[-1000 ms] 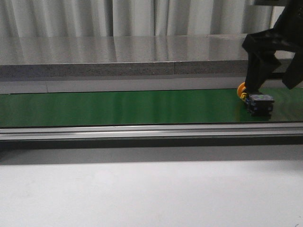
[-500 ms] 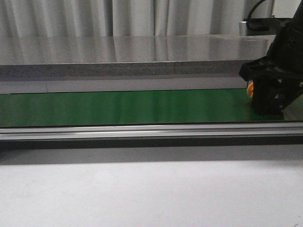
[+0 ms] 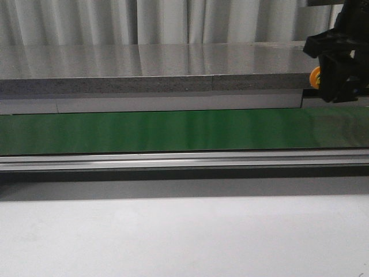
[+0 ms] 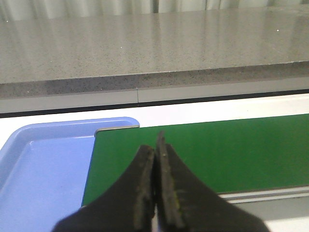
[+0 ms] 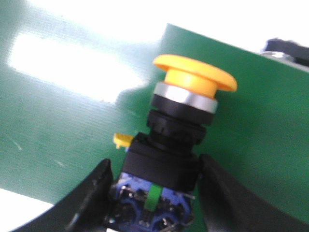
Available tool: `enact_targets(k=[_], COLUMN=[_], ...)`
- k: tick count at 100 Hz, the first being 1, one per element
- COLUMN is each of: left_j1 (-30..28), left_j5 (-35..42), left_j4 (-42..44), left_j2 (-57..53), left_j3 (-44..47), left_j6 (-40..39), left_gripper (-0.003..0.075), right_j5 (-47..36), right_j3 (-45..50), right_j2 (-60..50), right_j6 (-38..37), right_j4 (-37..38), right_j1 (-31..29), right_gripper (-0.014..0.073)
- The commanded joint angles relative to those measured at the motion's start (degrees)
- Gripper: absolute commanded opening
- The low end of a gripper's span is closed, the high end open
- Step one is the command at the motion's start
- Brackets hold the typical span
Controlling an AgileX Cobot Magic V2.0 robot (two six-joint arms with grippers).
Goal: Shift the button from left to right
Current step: 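Lift the button with the right gripper and move it over the green tray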
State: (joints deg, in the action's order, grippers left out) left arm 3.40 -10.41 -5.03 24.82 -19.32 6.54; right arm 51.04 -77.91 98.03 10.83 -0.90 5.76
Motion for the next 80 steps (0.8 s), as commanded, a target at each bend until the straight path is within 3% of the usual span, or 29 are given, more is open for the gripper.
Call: enact_targets(k=[1,28,55,80], left_j1=[0.5,0.5,0.5,0.5], left_j5=[5.0,5.0,5.0,5.0], left_j4=[-0.6,-0.6,-0.6,-0.6], left_j2=[0.2,0.2,0.2,0.2], left_j3=[-1.6,-1.6,-1.6,-1.6], left_j6=[0.0,0.0,0.0,0.0], left_gripper=[-0.0020,-0.0020,-0.0020,-0.0020], right_j5=[0.6,0.0,-6.4,-8.6], right_j3=[-3.0,-3.8,-3.7,-3.7], right_j2=[-2.5,-2.5,-2.5,-2.0], right_j6=[3.6,14.5,22.6,29.1], right_j4=[-1.0,-11.2,-11.6,-12.3], right_j1=[-2.9,-17.0,-28.2,-33.0], right_gripper=[0.0152,0.0152,0.0152,0.0152])
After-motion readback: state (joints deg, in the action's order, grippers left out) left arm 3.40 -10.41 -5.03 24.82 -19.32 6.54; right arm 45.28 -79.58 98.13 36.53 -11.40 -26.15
